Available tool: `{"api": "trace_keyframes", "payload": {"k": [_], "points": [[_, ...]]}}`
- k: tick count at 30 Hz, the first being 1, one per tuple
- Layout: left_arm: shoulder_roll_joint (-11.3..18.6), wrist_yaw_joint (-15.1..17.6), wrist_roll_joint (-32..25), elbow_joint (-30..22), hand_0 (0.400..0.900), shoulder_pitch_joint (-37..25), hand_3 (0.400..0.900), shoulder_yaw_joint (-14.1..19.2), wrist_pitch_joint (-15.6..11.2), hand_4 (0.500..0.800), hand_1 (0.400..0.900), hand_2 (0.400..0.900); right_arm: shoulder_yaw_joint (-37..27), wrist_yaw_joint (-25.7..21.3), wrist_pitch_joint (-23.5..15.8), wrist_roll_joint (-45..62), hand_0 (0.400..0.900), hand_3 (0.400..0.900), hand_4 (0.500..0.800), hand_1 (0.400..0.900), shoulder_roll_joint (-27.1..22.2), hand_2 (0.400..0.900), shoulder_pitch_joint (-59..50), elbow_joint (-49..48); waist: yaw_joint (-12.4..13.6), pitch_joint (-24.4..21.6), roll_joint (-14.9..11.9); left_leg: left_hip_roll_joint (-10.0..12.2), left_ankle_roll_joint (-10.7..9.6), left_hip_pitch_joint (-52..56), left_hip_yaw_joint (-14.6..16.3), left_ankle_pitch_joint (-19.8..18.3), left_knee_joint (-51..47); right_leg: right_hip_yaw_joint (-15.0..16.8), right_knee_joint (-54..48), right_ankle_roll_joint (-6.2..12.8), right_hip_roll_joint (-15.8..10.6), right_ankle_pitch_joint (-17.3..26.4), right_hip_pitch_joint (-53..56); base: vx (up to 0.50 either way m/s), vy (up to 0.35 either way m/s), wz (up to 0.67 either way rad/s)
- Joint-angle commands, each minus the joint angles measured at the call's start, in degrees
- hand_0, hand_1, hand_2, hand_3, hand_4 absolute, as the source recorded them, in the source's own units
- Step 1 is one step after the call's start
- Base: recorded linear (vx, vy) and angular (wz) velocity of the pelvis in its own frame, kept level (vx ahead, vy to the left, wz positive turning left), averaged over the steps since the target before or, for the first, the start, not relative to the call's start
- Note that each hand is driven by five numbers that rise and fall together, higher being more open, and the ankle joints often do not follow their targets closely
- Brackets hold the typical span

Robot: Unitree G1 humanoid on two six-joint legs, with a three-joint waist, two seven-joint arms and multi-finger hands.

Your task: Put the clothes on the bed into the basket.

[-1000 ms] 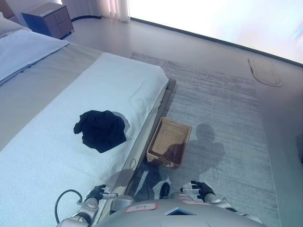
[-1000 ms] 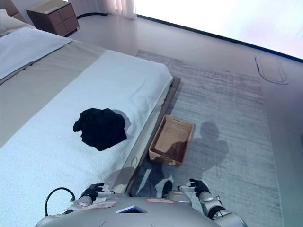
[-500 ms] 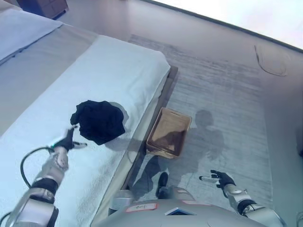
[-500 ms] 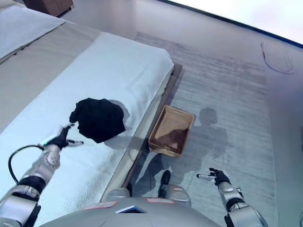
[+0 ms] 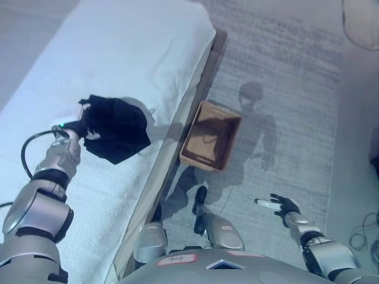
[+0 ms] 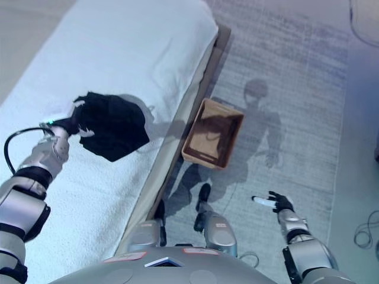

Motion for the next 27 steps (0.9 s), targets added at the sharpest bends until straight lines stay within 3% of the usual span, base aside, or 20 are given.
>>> {"api": "trace_keyframes", "payload": {"k": [1,2,5,10,14,22,23,24,25,27], "points": [[4.35,-0.04,-2.95,3.75,0.9,-11.89,0.9,-0.72,-0.2,0.8,0.9,0.9,-5.01,-0.65,2.62,2.36,0.9,0.9,0.8,0.9,-12.4,0.9,4.11,8.04,-1.15,2.04,2.62,-2.56,1.75,-5.37,1.34,1.86,-1.62,2.13,-0.06,6.24,0.87,-2.95,4.87,0.12,0.079,-0.04],[5.52,-1.22,-3.73,5.03,0.9,-13.63,0.9,-1.5,-0.45,0.8,0.9,0.9,-9.54,0.28,3.81,2.66,0.9,0.9,0.8,0.9,-15.61,0.9,9.1,11.45,-2.14,2.47,2.19,-2.26,1.27,-6.1,0.87,0.95,-1.62,2.51,-0.09,6.95,1.0,-3.28,4.21,0.12,0.08,-0.05],[6.43,-1.54,-4.08,6.06,0.9,-15.2,0.9,-2.44,-0.85,0.8,0.9,0.9,-14.41,0.76,4.4,2.24,0.9,0.9,0.8,0.9,-17.62,0.9,15.51,14.01,-3.02,2.88,1.47,-2.26,1.09,-7.64,0.81,1.19,-1.62,2.6,-0.09,7.21,0.89,-2.88,2.74,0.05,0.058,-0.06],[6.51,-2.63,-6.98,7.96,0.9,-17.13,0.9,-3.58,-1.34,0.8,0.9,0.9,-15.73,-0.31,4.83,2.62,0.9,0.9,0.8,0.9,-14.42,0.9,18.25,14.61,-4.29,4.12,0.12,-2.13,0.88,-11.55,1.08,1.72,-1.62,3.05,-0.09,7.6,0.92,-1.97,-1.01,0.0,0.059,-0.13],[1.67,-2.4,-9.66,9.0,0.9,-17.79,0.9,-3.11,-1.62,0.8,0.9,0.9,-13.39,-2.51,4.23,5.11,0.9,0.9,0.8,0.9,-10.65,0.9,14.26,13.03,-4.9,4.84,-0.48,-2.13,0.92,-13.48,1.02,1.61,-1.62,2.99,-0.09,7.59,1.31,-1.83,-3.08,0.01,0.033,-0.1],[-4.01,-1.31,-10.73,9.31,0.9,-19.58,0.9,-3.85,-1.18,0.8,0.9,0.9,-9.64,-5.4,2.8,7.71,0.9,0.9,0.8,0.9,-6.84,0.9,9.09,10.59,-5.62,4.32,-0.52,-1.75,0.95,-15.94,1.27,1.43,-1.62,3.56,-0.09,7.48,1.88,-1.41,-5.93,0.01,0.009,-0.13],[-4.67,-1.05,-10.78,9.49,0.639,-19.75,0.639,-3.73,-1.05,0.644,0.639,0.639,-9.31,-5.65,2.52,8.2,0.9,0.9,0.8,0.9,-6.3,0.9,8.69,10.07,-5.92,4.08,-0.55,-1.58,0.92,-16.3,1.52,1.39,-1.62,3.75,-0.09,7.52,2.01,-1.33,-6.54,0.02,-0.009,-0.17],[-4.75,-0.64,-11.12,9.13,0.61,-19.77,0.61,-3.36,-1.0,0.626,0.61,0.61,-9.17,-5.88,2.12,8.59,0.9,0.9,0.8,0.9,-5.63,0.9,8.73,9.6,-6.02,3.87,-0.55,-1.51,0.91,-16.57,1.61,1.37,-1.62,3.86,-0.09,7.5,2.08,-1.35,-6.91,0.03,-0.012,-0.11],[-4.73,-0.64,-11.12,9.11,0.4,-19.74,0.4,-3.36,-0.99,0.5,0.4,0.4,-9.16,-5.9,2.12,8.6,0.9,0.9,0.8,0.9,-5.61,0.9,8.75,9.58,-6.03,3.8,-0.57,-1.51,0.91,-16.62,1.62,1.38,-1.62,3.87,-0.09,7.49,2.08,-1.35,-6.97,0.02,-0.017,-0.06],[-6.07,-0.18,-11.68,8.56,0.4,-18.5,0.4,-2.62,-0.9,0.5,0.4,0.4,-8.56,-6.37,1.24,9.47,0.9,0.9,0.8,0.9,-4.14,0.9,8.36,7.95,-6.08,3.75,-0.58,-1.41,0.94,-16.67,1.83,1.35,-1.62,4.2,-0.09,7.44,2.2,-1.35,-7.21,0.03,-0.021,-0.12]]}}
